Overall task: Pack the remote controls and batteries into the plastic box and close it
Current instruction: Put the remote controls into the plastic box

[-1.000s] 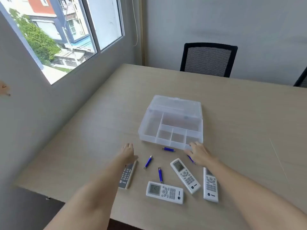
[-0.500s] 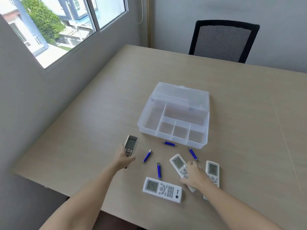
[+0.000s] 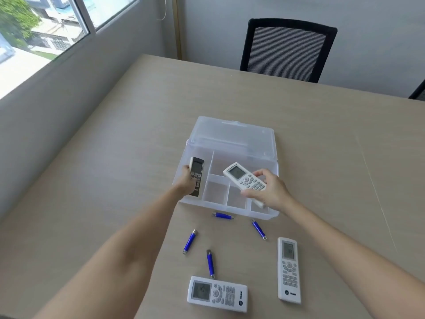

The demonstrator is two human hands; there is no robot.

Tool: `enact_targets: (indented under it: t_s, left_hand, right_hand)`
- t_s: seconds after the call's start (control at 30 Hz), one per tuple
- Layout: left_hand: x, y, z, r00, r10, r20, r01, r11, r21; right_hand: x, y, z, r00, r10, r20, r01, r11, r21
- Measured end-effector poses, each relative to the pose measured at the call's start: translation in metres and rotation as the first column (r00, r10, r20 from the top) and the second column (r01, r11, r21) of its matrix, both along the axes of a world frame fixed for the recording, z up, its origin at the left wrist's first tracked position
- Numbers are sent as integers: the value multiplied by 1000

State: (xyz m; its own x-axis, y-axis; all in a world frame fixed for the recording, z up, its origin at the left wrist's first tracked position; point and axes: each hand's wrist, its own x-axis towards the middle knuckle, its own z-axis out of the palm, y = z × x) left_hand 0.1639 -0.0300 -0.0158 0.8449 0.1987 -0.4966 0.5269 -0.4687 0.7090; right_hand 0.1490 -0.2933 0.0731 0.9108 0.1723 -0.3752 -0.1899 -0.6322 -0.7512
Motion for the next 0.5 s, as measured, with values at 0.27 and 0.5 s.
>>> enact_targets:
  t_s: [0.27, 0.5]
  left_hand:
    - [12, -7, -25, 956, -248, -155, 281, 928, 245]
    - [-4, -8, -32, 940, -322, -113, 330, 774, 540]
  right_hand:
    - [91, 12, -37, 998, 8, -70, -10, 999, -32]
    - [122, 30, -82, 978, 99, -183, -103, 995, -15]
